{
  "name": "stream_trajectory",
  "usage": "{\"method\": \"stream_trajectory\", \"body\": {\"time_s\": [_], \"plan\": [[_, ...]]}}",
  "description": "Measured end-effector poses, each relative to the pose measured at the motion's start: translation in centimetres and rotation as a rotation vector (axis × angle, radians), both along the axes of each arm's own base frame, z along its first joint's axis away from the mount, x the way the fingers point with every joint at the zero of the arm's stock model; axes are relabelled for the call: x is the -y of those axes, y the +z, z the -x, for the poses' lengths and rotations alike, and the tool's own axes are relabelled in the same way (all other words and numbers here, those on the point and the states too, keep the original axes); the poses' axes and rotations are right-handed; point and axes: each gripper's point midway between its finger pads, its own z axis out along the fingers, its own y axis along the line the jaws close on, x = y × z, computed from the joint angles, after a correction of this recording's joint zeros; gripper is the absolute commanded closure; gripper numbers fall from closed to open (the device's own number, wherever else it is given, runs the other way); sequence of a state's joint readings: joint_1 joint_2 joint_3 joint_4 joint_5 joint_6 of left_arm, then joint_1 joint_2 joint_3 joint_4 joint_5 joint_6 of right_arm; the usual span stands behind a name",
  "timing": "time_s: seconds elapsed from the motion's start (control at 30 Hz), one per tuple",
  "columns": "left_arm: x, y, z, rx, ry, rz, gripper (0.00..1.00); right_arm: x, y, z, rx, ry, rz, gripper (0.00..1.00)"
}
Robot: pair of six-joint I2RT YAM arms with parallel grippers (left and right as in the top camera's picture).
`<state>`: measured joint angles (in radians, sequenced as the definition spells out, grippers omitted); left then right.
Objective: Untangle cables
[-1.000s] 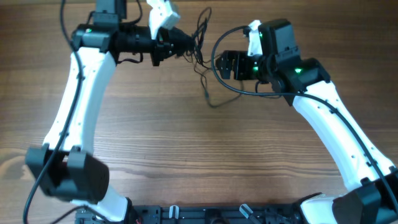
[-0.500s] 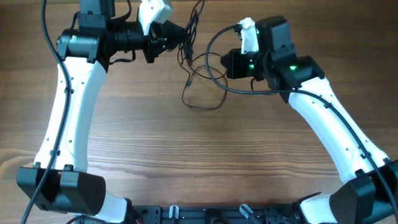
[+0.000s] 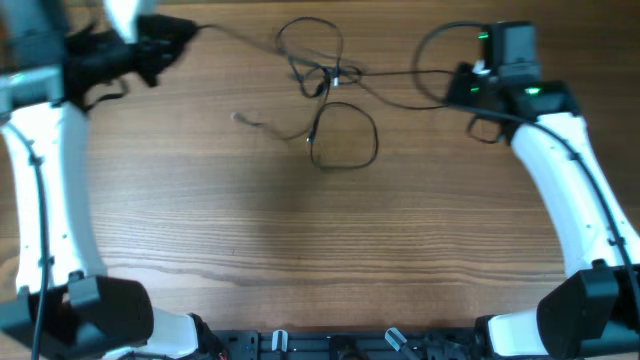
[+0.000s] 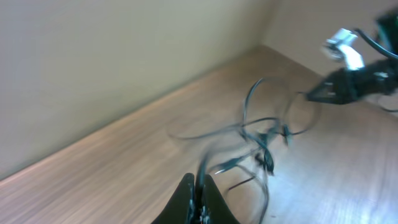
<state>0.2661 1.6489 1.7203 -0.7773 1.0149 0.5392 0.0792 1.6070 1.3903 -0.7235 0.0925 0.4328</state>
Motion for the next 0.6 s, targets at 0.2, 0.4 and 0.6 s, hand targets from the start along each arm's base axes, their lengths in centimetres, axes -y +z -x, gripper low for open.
{"method": "stream_trajectory", "body": {"time_s": [0.2,0.4,0.6], "plan": [[-3.7,2.4,1.2,0.045,0.107,-0.004,0.96,6.0,-0.6,1.2,-0.054,-0.125,0.076,0.96],[-3.3,2.3,1.3,0.032,0.103,0.003,0.79,5.8,-0.6,1.2,-0.056,-0.107,0.075,0.96],[-1.0,1.7,1.8,-0.026,0.056,0.027,0.41,3.3,-0.6,0.8,-0.043,-0.018,-0.042,0.96]]}}
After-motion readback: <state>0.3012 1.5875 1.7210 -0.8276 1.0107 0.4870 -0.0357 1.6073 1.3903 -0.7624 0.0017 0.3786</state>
